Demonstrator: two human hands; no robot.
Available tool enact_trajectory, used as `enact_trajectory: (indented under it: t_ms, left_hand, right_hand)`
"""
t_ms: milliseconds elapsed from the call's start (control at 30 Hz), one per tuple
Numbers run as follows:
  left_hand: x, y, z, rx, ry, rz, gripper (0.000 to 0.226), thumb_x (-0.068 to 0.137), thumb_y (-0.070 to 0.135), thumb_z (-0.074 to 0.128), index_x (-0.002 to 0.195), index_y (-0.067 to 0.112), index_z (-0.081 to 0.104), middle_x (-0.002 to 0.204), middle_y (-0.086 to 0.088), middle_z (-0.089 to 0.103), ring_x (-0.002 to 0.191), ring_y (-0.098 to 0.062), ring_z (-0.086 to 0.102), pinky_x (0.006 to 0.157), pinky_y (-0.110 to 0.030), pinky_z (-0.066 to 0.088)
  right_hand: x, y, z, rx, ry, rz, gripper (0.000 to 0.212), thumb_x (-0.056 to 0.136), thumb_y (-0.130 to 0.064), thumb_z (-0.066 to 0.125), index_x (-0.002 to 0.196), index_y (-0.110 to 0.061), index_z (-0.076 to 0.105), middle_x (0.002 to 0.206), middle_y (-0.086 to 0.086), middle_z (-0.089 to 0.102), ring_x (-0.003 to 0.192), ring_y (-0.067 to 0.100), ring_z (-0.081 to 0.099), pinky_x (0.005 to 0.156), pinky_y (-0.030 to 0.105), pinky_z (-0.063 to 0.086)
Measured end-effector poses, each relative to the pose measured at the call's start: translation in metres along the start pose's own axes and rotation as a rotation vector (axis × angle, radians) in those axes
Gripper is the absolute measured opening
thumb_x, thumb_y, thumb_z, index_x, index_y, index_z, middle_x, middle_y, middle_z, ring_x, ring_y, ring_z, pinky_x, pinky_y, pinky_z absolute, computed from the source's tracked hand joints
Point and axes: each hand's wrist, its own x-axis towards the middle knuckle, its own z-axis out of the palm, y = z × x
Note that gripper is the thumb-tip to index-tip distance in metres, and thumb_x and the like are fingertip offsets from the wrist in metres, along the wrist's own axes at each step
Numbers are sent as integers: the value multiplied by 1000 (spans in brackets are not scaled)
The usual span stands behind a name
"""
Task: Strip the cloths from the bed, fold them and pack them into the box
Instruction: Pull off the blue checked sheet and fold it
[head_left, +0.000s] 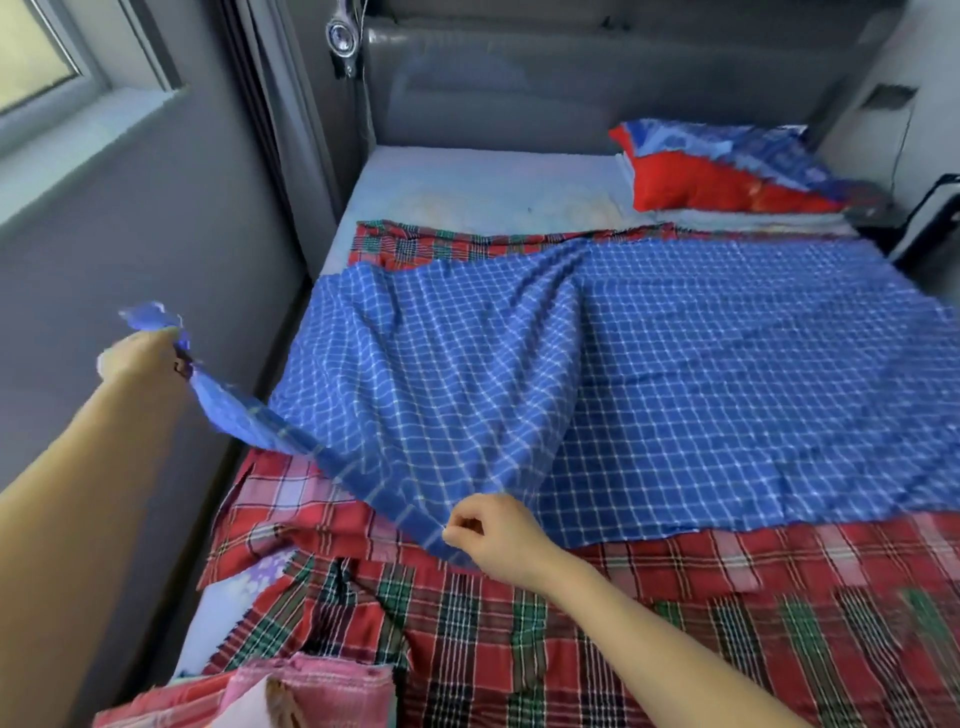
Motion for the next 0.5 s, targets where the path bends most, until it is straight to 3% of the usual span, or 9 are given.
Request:
enact_trajectory:
  t_ms: [67, 133, 167, 200, 267, 333, 400, 500]
  left_hand:
    - [-14, 22, 19, 112, 52, 244, 16, 74, 23, 55, 59, 18, 54, 34, 13, 48, 45, -2, 45, 51, -25, 39]
    - [-12, 44, 44, 272, 115, 429, 29, 68, 43, 50, 62, 15, 52, 49, -2, 53, 58, -11, 48, 55, -36, 41]
    - [-4, 52, 57, 312, 128, 513, 34, 71, 50, 48, 66, 17, 52, 58, -8, 51, 68, -12, 34, 57, -41, 44]
    - [12, 56, 78, 328, 127, 584, 36, 73, 58, 47, 68, 22, 53, 62, -8, 51, 60, -25, 42, 62, -43, 49]
    - [1, 67, 114, 360, 163, 712, 38, 75, 67, 47, 77, 32, 59, 72, -3, 63, 65, -30, 58, 70, -48, 56]
    - [-82, 76, 155, 346, 108, 781, 40, 78, 63, 49, 88, 27, 64, 80, -8, 69, 76, -33, 66, 72, -39, 54]
    - [-209, 82, 189, 455, 21, 885, 37, 85, 47, 52, 92, 13, 67, 86, -17, 66, 84, -37, 61, 63, -28, 37]
    - [-340, 55, 254, 537, -34, 1058, 32, 87, 27, 55, 88, -2, 66, 86, -30, 59, 80, -39, 52, 62, -35, 25]
  right_hand:
    - [-6, 4, -9, -3, -7, 26, 24, 98, -29, 49, 92, -16, 68, 63, -13, 50, 59, 13, 46, 66, 35, 45]
    - [-21, 15, -21, 23, 32, 31, 25, 98, -28, 47, 106, -17, 68, 68, -21, 50, 62, 7, 47, 69, 32, 46]
    - [-31, 23, -28, 41, 61, 32, 25, 98, -27, 47, 108, -16, 67, 71, -21, 51, 63, 4, 48, 68, 28, 45]
    - [-47, 36, -40, 51, 89, 40, 25, 98, -26, 47, 109, -16, 67, 72, -19, 52, 62, 2, 47, 66, 25, 43]
    - [-77, 65, -59, 44, 112, 68, 25, 98, -26, 47, 108, -15, 67, 72, -15, 54, 58, 0, 45, 63, 23, 41]
    - [-113, 104, -86, 17, 136, 121, 25, 98, -25, 47, 102, -12, 68, 71, -13, 56, 56, 5, 45, 65, 27, 42]
    - [-146, 142, -113, 17, 174, 183, 25, 97, -24, 48, 92, -10, 68, 73, -1, 63, 61, 18, 53, 70, 33, 47]
    - [-223, 218, -168, 19, 258, 252, 27, 97, -23, 48, 73, -24, 62, 72, -4, 64, 77, 26, 64, 75, 35, 52]
